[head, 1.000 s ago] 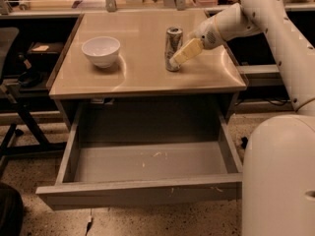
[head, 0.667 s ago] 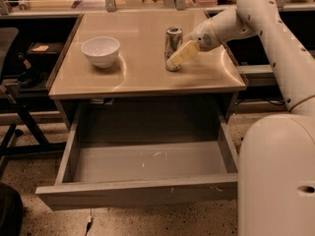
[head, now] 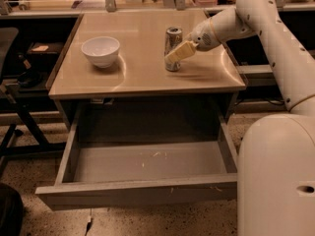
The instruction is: Place redbull can into top drawer
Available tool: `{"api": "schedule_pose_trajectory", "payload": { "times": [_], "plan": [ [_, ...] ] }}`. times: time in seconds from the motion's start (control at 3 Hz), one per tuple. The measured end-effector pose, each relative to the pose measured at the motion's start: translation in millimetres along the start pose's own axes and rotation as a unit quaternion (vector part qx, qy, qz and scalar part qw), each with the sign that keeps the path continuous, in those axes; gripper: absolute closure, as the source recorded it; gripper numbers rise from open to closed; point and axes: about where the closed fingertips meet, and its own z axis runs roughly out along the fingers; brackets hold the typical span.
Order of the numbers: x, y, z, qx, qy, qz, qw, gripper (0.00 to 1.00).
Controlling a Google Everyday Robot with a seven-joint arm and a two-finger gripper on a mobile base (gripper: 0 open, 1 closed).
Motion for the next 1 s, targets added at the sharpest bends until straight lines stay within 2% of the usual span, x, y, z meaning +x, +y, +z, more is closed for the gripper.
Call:
{"api": "schedule_pose_trajectory", "payload": {
  "times": [0.33,0.67,1.0],
  "plan": [
    [0,0,0,0.0,0.0,0.0,1.0,0.65],
    [-4,10,-8,0.003,0.01,-0.018,0.9998,0.88],
    [-18,26,-54,0.06,0.009,-0.037,0.9975,1.0]
  ]
}}
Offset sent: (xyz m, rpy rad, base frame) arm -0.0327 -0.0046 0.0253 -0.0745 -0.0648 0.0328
